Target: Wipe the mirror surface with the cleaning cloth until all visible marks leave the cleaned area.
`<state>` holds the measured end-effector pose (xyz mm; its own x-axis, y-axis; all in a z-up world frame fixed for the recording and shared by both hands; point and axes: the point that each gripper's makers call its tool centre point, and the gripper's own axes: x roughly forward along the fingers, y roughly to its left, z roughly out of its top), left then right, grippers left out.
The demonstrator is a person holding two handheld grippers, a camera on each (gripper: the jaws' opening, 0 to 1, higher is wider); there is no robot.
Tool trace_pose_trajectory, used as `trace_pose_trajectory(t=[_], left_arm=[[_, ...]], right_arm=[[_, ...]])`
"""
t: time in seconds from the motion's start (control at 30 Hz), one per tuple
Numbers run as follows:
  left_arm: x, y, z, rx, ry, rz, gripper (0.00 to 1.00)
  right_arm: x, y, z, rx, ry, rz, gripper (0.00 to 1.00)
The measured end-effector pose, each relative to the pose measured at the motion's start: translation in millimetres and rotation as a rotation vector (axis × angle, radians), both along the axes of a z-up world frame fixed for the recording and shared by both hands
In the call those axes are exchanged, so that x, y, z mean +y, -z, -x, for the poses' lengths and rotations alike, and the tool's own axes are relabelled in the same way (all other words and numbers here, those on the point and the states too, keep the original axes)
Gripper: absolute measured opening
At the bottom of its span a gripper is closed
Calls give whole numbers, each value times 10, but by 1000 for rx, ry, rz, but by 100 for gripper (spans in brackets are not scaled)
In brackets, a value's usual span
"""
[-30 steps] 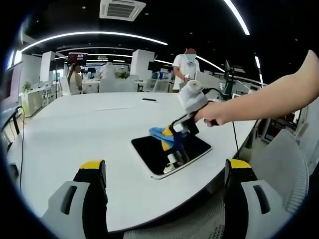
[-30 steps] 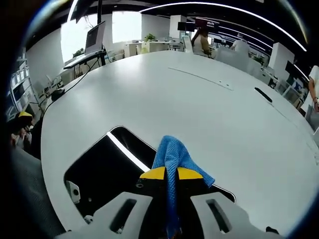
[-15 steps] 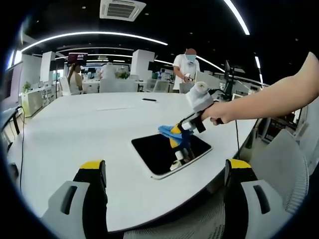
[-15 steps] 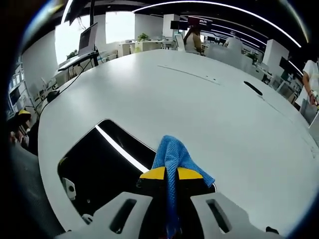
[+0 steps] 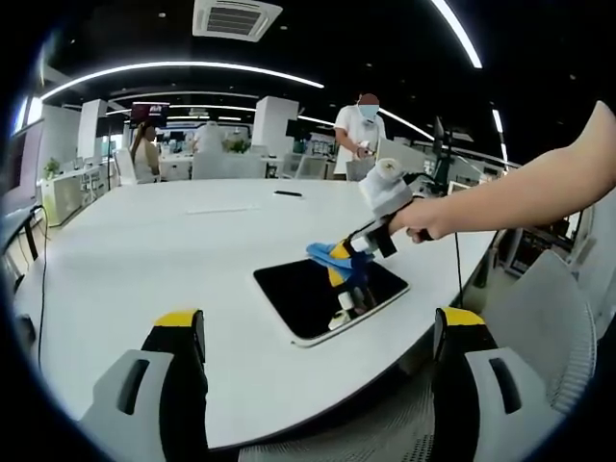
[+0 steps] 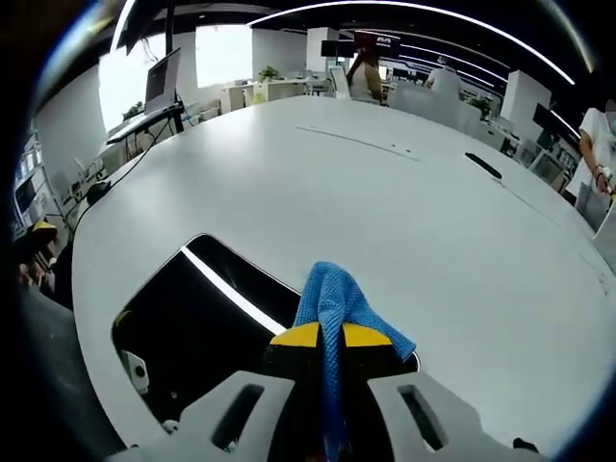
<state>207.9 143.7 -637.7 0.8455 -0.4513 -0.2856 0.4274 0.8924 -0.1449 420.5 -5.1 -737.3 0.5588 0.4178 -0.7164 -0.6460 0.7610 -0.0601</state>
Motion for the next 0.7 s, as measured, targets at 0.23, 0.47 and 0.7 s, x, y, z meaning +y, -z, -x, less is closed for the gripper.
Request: trace_pose_trajectory(t=[0.23,0.47,0.7], left_arm=[[-1,2,-1,1,0,0,98],[-2,2,-1,2,0,1,97],[-2,3,1,2,-1,1,97]], right_arm=[[4,-4,36,3,2,-5,1],[-2,-10,107,0,4,-13,0],[1,-11,202,1,-6,-18,0]])
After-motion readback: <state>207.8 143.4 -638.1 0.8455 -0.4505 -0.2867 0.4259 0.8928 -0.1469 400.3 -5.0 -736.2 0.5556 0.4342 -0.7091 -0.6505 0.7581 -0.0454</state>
